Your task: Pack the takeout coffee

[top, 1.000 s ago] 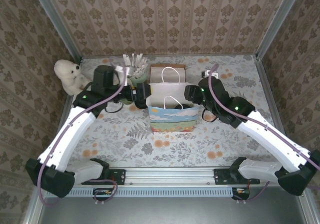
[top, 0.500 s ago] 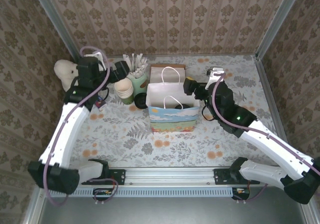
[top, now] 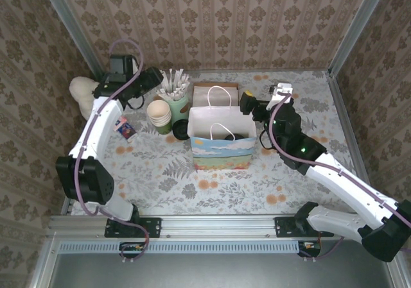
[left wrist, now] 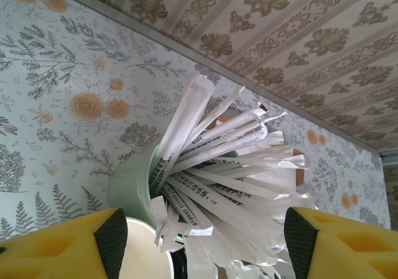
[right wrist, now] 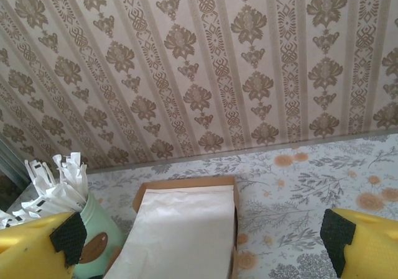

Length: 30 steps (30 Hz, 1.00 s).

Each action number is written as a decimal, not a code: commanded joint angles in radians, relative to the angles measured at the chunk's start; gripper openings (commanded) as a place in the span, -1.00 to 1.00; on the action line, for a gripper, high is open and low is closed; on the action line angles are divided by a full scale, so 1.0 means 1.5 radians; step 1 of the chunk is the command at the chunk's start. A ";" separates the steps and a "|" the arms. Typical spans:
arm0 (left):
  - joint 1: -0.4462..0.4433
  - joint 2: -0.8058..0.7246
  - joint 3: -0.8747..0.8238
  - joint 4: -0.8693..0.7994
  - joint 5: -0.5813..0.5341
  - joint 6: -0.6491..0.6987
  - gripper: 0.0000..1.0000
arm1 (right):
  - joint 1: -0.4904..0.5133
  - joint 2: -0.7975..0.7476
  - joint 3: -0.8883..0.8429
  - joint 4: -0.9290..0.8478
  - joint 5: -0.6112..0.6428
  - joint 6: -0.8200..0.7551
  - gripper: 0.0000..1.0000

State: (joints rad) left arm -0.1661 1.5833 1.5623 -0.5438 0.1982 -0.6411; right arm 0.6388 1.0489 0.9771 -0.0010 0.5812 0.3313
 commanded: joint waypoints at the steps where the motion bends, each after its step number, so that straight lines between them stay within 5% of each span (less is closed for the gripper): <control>1: 0.012 0.026 0.070 -0.101 0.019 0.048 0.41 | -0.005 -0.032 0.035 -0.065 0.009 -0.031 0.99; 11: 0.012 0.125 0.127 -0.169 0.045 0.096 0.17 | -0.015 -0.084 0.003 -0.183 0.005 0.008 0.97; 17: 0.015 0.153 0.137 -0.196 0.028 0.117 -0.09 | -0.017 -0.112 -0.075 -0.109 0.034 0.064 0.97; 23: 0.016 0.163 0.153 -0.185 0.055 0.111 -0.45 | -0.023 -0.056 -0.013 -0.111 0.039 0.016 0.97; 30: 0.016 0.164 0.174 -0.185 0.055 0.118 -0.60 | -0.023 -0.004 0.006 -0.070 0.000 0.017 0.97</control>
State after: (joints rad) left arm -0.1490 1.8210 1.7748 -0.8017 0.2634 -0.4847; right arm 0.6083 1.0283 0.9607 -0.1547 0.5995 0.3687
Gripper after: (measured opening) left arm 0.206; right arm 0.985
